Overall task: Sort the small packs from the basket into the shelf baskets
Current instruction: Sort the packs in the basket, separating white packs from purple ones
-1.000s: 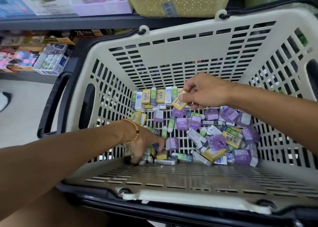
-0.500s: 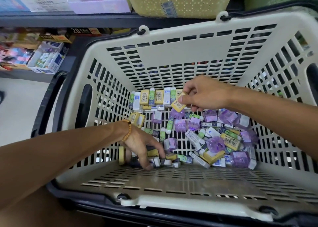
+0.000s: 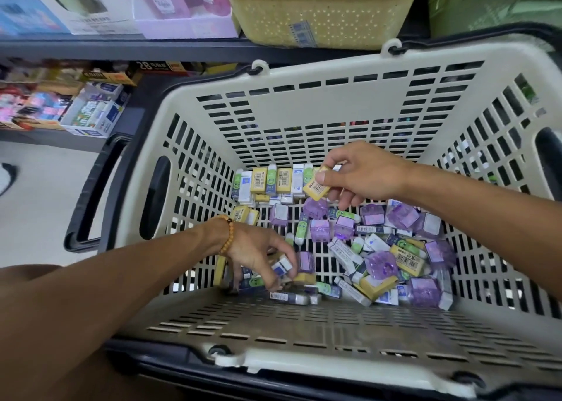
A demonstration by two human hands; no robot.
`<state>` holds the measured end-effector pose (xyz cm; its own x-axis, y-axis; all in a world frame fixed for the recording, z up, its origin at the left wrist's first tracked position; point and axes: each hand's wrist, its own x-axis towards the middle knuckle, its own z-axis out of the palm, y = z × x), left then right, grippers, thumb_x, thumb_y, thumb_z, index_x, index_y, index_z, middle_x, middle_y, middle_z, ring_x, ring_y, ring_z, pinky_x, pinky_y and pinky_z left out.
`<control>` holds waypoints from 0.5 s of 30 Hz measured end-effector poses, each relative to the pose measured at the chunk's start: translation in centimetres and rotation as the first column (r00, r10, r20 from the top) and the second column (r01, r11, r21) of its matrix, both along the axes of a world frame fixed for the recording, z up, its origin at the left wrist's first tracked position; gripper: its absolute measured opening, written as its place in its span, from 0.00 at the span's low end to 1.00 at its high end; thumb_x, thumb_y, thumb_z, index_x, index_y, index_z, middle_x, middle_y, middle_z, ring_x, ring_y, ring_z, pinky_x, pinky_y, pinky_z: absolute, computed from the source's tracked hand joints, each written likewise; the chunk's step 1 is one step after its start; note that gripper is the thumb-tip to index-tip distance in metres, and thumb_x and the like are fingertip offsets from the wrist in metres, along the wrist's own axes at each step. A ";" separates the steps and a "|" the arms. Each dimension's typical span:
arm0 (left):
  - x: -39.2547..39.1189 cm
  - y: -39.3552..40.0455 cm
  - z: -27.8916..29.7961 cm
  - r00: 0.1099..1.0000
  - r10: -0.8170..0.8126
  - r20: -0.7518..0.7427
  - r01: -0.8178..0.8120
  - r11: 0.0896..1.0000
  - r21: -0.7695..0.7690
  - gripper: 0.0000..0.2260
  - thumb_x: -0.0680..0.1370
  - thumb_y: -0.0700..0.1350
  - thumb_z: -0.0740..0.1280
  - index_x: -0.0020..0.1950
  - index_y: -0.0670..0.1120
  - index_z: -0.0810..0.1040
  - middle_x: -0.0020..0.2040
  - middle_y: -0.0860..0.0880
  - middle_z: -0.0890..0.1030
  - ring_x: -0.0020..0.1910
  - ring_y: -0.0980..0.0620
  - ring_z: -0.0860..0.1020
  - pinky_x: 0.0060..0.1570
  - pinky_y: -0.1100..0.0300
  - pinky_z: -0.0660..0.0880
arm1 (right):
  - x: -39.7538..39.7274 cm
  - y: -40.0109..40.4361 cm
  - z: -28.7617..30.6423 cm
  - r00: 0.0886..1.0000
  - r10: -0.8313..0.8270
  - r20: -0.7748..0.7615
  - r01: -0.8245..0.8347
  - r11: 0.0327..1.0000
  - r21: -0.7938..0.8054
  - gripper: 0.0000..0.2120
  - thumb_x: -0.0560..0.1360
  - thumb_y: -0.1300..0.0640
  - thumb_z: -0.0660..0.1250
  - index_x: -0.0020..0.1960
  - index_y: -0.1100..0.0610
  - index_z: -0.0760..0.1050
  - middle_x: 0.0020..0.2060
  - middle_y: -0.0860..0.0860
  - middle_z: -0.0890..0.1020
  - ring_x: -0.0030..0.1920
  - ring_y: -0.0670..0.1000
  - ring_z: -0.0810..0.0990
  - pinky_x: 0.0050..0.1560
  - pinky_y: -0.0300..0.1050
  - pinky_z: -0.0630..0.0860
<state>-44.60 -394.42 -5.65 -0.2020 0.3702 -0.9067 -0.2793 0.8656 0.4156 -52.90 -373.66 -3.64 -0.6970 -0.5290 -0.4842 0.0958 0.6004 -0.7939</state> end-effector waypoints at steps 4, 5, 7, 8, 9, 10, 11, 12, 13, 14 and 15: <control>-0.1 -0.2 2.4 0.962 0.254 -0.103 -0.236 0.958 0.161 0.16 0.70 0.43 0.75 0.49 0.63 0.79 0.56 0.50 0.74 0.46 0.50 0.79 0.36 0.60 0.79 | -0.6 -0.1 -1.1 0.993 -0.118 0.023 0.118 0.993 -0.016 0.04 0.78 0.55 0.68 0.48 0.55 0.77 0.37 0.55 0.84 0.30 0.46 0.81 0.32 0.39 0.76; 0.1 -0.4 3.0 0.931 0.338 -0.134 -0.307 0.929 0.208 0.16 0.70 0.44 0.75 0.49 0.64 0.79 0.56 0.50 0.74 0.46 0.47 0.79 0.39 0.57 0.80 | -0.6 -0.2 -1.5 0.990 -0.136 0.027 0.136 0.991 -0.006 0.03 0.78 0.55 0.68 0.47 0.54 0.77 0.38 0.55 0.84 0.30 0.46 0.80 0.31 0.38 0.76; 0.5 -0.9 4.2 0.839 0.511 -0.188 -0.443 0.842 0.307 0.16 0.70 0.43 0.75 0.50 0.63 0.79 0.56 0.51 0.73 0.45 0.45 0.80 0.42 0.53 0.79 | -0.9 -0.7 -2.3 0.988 -0.148 0.039 0.147 0.989 0.023 0.04 0.80 0.56 0.66 0.47 0.54 0.77 0.37 0.54 0.83 0.30 0.46 0.79 0.31 0.39 0.75; 0.7 -1.2 4.7 0.778 0.595 -0.201 -0.508 0.784 0.356 0.16 0.70 0.42 0.75 0.50 0.62 0.80 0.56 0.52 0.73 0.45 0.46 0.81 0.42 0.54 0.80 | -1.0 -1.2 -2.6 0.988 -0.143 0.048 0.142 0.989 0.034 0.05 0.80 0.56 0.64 0.48 0.56 0.78 0.36 0.53 0.82 0.30 0.46 0.78 0.30 0.39 0.75; 0.9 -1.5 5.2 0.708 0.678 -0.200 -0.572 0.716 0.400 0.16 0.70 0.41 0.75 0.50 0.61 0.80 0.57 0.52 0.74 0.46 0.48 0.82 0.40 0.55 0.80 | -1.2 -1.8 -2.9 0.989 -0.134 0.059 0.132 0.991 0.040 0.07 0.81 0.57 0.63 0.49 0.57 0.78 0.35 0.52 0.81 0.29 0.46 0.77 0.29 0.39 0.74; 1.1 -1.9 5.5 0.632 0.754 -0.181 -0.636 0.638 0.434 0.16 0.70 0.41 0.75 0.50 0.60 0.81 0.57 0.50 0.75 0.47 0.50 0.82 0.38 0.57 0.80 | -1.4 -2.7 -3.2 0.991 -0.114 0.066 0.111 0.993 0.047 0.08 0.82 0.57 0.61 0.49 0.57 0.78 0.35 0.52 0.80 0.29 0.46 0.76 0.28 0.38 0.73; 1.2 -2.2 5.8 0.555 0.818 -0.150 -0.696 0.555 0.455 0.15 0.70 0.40 0.75 0.50 0.58 0.81 0.58 0.48 0.76 0.49 0.49 0.82 0.37 0.57 0.80 | -1.6 -3.7 -3.5 0.994 -0.084 0.065 0.079 0.995 0.065 0.08 0.82 0.57 0.60 0.50 0.58 0.77 0.35 0.53 0.80 0.29 0.46 0.76 0.27 0.38 0.72; 1.3 -2.6 5.9 0.483 0.868 -0.118 -0.747 0.479 0.462 0.15 0.70 0.39 0.74 0.51 0.57 0.81 0.59 0.47 0.76 0.53 0.46 0.81 0.36 0.57 0.79 | -1.8 -4.7 -3.8 0.997 -0.052 0.062 0.046 0.995 0.092 0.08 0.83 0.57 0.60 0.50 0.58 0.77 0.36 0.53 0.80 0.29 0.47 0.76 0.26 0.38 0.72; 1.4 -2.9 6.0 0.415 0.906 -0.083 -0.789 0.404 0.462 0.15 0.70 0.39 0.73 0.52 0.56 0.81 0.60 0.46 0.76 0.57 0.43 0.79 0.36 0.55 0.79 | -1.9 -5.7 -4.0 0.998 -0.034 0.057 0.027 0.992 0.121 0.08 0.83 0.58 0.59 0.51 0.58 0.76 0.37 0.54 0.80 0.29 0.48 0.75 0.26 0.38 0.72; 1.5 -3.1 6.1 0.351 0.935 -0.044 -0.825 0.331 0.459 0.14 0.71 0.39 0.73 0.53 0.54 0.80 0.60 0.46 0.78 0.58 0.41 0.78 0.37 0.53 0.79 | -1.9 -6.5 -4.2 0.998 -0.041 0.055 0.033 0.990 0.137 0.08 0.83 0.59 0.59 0.51 0.59 0.76 0.38 0.55 0.80 0.29 0.48 0.76 0.26 0.39 0.72; 1.5 -3.3 6.1 0.290 0.957 -0.004 -0.853 0.261 0.451 0.14 0.71 0.39 0.72 0.54 0.52 0.80 0.59 0.46 0.79 0.58 0.40 0.79 0.38 0.52 0.79 | -2.0 -7.2 -4.4 0.996 -0.071 0.059 0.062 0.989 0.137 0.08 0.82 0.61 0.59 0.53 0.60 0.76 0.40 0.56 0.80 0.30 0.48 0.77 0.28 0.40 0.74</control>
